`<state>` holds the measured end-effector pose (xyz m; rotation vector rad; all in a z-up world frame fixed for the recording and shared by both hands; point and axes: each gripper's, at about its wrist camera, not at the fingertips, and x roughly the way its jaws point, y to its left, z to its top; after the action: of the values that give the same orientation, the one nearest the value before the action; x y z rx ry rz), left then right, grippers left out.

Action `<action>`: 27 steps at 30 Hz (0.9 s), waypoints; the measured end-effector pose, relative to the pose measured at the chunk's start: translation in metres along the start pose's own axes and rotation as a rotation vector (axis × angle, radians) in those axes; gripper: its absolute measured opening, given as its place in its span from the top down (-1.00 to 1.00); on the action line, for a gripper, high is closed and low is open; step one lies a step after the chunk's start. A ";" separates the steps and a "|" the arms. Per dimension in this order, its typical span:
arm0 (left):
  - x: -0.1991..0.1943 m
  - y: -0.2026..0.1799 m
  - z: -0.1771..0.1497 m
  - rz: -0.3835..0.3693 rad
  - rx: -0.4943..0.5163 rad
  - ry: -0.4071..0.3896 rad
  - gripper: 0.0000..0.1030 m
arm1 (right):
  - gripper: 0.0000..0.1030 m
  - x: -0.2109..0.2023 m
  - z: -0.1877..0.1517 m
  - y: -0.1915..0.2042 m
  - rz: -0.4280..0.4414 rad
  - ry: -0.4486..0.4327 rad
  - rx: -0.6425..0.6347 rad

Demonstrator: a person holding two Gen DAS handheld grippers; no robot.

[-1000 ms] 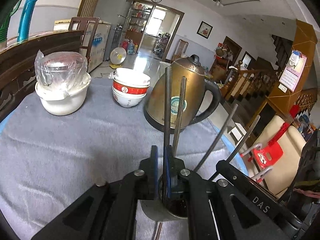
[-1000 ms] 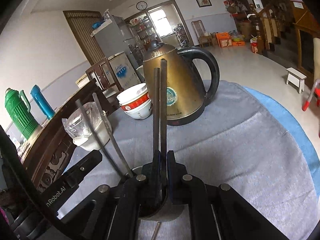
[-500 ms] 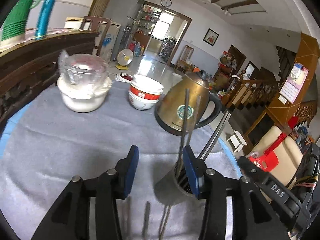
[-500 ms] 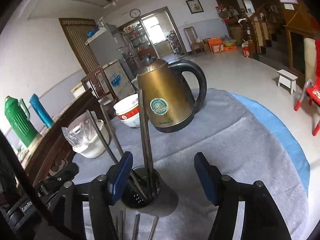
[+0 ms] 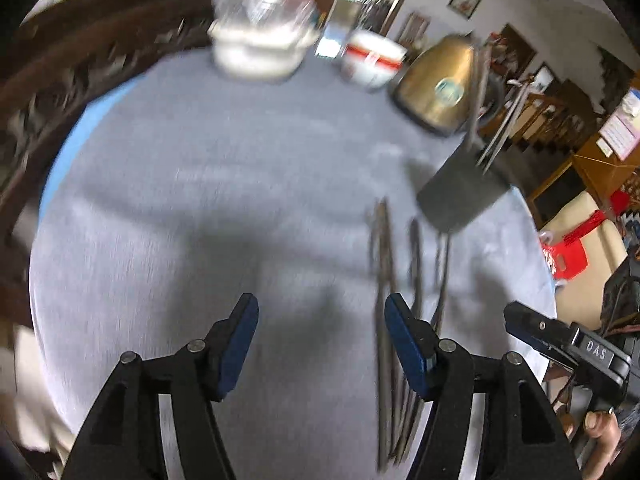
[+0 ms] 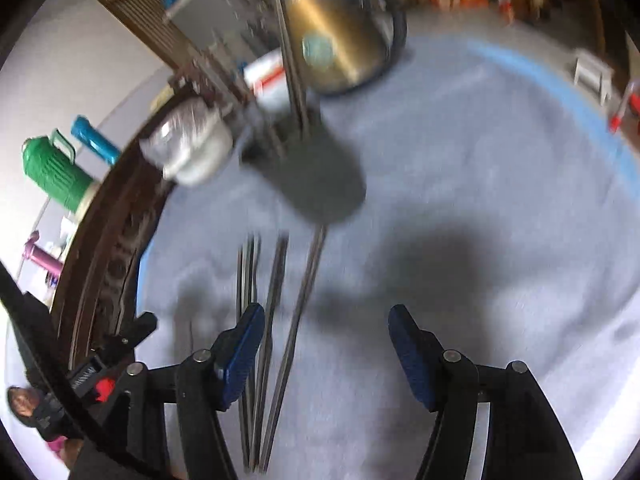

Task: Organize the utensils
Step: 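Open the left gripper and withdraw while the right gripper releases its stick, then lower the right gripper onto a dark stick and close while the left gripper approaches another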

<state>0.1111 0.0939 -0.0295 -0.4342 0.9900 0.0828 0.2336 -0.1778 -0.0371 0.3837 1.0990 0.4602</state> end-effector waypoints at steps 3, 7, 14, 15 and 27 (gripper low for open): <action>0.005 0.012 -0.015 0.000 -0.032 0.053 -0.29 | -0.25 0.014 -0.008 0.002 0.020 0.060 0.022; 0.004 0.019 -0.027 0.012 -0.056 0.073 -0.29 | -0.12 0.023 -0.009 0.009 0.018 0.089 0.027; 0.006 0.017 -0.032 0.028 -0.053 0.096 -0.29 | 0.11 0.040 -0.010 0.018 -0.001 0.146 0.063; 0.008 0.015 -0.031 0.027 -0.050 0.100 -0.29 | 0.12 0.042 -0.009 0.021 -0.002 0.143 0.051; 0.008 0.014 -0.033 0.005 -0.031 0.110 -0.29 | 0.20 0.037 -0.005 0.015 -0.052 0.133 0.055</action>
<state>0.0860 0.0925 -0.0558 -0.4686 1.0987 0.0794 0.2408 -0.1452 -0.0597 0.3757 1.2496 0.4145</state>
